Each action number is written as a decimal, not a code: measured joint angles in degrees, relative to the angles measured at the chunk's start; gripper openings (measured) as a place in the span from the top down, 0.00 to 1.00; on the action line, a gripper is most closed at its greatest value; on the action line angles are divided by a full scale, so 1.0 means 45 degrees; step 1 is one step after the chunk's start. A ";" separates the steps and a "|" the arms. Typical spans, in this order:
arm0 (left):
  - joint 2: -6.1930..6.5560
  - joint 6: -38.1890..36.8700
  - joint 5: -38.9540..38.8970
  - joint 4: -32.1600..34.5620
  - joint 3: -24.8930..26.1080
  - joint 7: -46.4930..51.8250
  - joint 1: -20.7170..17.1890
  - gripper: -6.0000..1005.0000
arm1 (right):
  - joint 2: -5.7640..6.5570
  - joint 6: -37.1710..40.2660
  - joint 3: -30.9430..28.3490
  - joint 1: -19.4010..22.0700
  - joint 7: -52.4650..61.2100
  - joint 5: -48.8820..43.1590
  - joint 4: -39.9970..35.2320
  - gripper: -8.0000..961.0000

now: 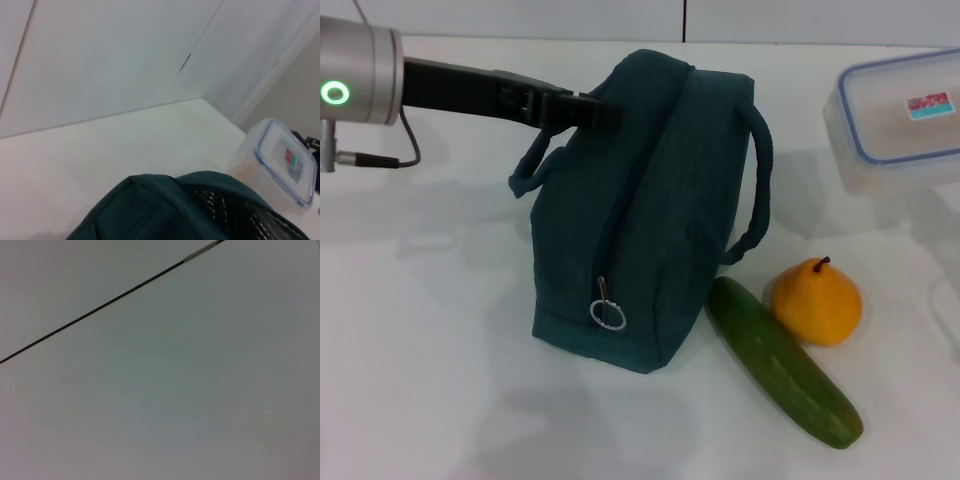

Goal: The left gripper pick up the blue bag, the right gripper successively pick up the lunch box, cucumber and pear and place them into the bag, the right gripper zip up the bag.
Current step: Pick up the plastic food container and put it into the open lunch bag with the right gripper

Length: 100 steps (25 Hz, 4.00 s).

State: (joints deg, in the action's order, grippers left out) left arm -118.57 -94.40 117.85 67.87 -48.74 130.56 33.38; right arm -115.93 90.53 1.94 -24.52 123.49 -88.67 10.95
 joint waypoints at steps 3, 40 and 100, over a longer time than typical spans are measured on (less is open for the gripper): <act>0.0140 -0.0002 0.0215 0.0000 -0.0344 0.0478 0.0176 0.64 | 0.0001 0.0000 0.0037 0.0000 -0.0005 -0.0006 0.0004 0.89; 0.0389 -0.0382 0.1583 0.0558 -0.0735 0.2266 0.1196 0.95 | -0.0019 0.0170 0.0196 0.0274 -0.0066 -0.0042 0.0008 0.89; -0.0171 0.2264 0.1014 0.3862 -0.4037 0.4661 0.0214 0.95 | -0.0059 -0.2225 -0.0442 -0.2195 -0.0686 -0.2447 0.0873 0.89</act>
State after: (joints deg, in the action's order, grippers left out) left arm -119.34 -84.21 122.41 85.25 -66.90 151.54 34.34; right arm -116.20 80.52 -0.05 -34.40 120.40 -99.68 14.88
